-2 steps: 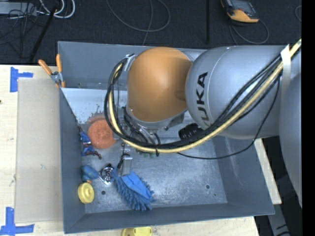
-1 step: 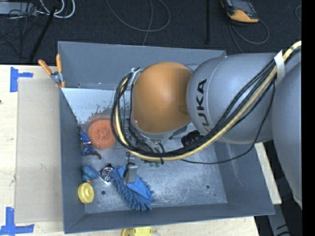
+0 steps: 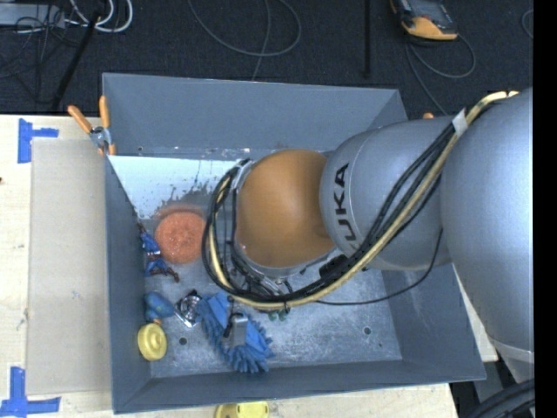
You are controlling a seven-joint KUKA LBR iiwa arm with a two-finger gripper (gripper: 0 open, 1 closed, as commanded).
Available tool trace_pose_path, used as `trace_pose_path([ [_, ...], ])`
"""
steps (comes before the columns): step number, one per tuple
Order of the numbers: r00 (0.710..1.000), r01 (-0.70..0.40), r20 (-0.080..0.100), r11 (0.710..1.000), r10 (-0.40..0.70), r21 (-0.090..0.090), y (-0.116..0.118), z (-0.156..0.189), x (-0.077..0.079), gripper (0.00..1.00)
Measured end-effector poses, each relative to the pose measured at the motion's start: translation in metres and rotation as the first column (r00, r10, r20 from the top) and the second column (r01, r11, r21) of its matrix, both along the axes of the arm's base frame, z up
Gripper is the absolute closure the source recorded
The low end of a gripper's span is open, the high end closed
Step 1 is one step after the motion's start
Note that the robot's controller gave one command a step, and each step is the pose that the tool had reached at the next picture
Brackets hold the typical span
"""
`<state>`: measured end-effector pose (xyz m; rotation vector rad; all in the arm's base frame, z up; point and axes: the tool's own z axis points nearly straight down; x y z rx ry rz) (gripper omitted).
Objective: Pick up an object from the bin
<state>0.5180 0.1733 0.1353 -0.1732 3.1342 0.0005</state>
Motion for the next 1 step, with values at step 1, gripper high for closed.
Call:
trace_pose_path([
  [1, 0.999, -0.044, -0.009, 0.999, 0.044, -0.002, -0.0109, -0.0286, 0.0033, 0.00],
])
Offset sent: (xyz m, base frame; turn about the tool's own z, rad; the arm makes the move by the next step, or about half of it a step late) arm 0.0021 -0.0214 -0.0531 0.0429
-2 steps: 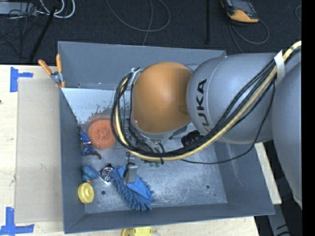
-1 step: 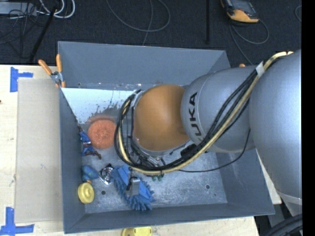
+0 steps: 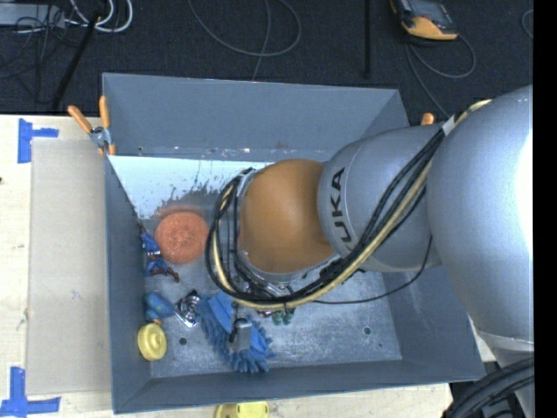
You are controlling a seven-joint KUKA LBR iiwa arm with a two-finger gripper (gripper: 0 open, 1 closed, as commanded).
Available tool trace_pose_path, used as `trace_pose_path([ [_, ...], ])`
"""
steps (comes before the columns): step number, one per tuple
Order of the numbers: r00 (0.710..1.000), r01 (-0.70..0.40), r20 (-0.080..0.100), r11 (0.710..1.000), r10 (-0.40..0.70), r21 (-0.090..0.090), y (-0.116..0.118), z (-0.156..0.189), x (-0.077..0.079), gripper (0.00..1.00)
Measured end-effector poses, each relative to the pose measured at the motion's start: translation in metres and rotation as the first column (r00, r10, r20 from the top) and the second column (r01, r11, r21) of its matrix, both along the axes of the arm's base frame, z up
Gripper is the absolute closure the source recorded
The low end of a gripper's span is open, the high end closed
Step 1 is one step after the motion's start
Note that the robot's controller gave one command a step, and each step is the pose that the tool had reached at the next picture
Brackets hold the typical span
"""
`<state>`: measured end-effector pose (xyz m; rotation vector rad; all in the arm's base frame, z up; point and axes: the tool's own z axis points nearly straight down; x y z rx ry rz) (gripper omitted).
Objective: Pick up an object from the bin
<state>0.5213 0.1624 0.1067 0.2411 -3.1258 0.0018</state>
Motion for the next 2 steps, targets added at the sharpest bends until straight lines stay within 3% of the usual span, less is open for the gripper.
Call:
trace_pose_path([
  [1, 0.996, 0.089, 0.004, 0.996, -0.089, 0.002, -0.0106, -0.0252, -0.0015, 1.00],
  [2, 0.996, 0.090, 0.004, 0.996, -0.090, 0.002, -0.0106, -0.0252, -0.0015, 1.00],
])
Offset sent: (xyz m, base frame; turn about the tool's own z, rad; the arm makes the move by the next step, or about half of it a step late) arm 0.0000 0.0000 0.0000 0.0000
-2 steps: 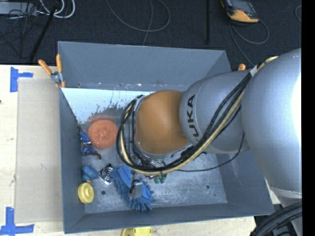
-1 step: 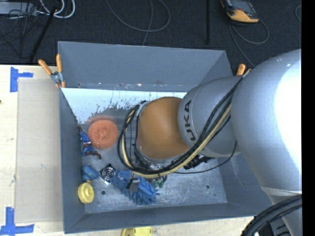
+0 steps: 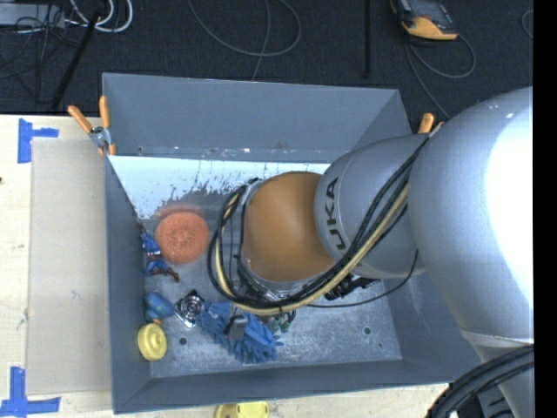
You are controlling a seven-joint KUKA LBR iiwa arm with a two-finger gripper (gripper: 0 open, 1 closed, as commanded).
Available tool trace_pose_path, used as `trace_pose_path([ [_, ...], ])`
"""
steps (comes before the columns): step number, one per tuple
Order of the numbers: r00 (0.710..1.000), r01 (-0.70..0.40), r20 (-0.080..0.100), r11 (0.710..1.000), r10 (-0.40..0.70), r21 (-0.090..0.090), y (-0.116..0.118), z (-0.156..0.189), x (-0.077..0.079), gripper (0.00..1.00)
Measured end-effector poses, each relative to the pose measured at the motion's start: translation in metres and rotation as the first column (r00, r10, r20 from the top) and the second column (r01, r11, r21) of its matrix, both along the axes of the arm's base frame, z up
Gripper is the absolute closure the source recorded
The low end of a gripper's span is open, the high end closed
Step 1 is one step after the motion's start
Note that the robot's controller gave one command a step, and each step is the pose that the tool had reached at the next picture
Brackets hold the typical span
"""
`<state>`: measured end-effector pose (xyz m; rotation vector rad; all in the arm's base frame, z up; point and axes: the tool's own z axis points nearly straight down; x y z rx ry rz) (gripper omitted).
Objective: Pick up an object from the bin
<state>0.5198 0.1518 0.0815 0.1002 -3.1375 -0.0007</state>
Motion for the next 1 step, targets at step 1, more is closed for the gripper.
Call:
trace_pose_path([
  [1, 1.000, -0.006, 0.003, 1.000, 0.006, 0.000, 0.0208, 0.1371, -0.0012, 1.00],
])
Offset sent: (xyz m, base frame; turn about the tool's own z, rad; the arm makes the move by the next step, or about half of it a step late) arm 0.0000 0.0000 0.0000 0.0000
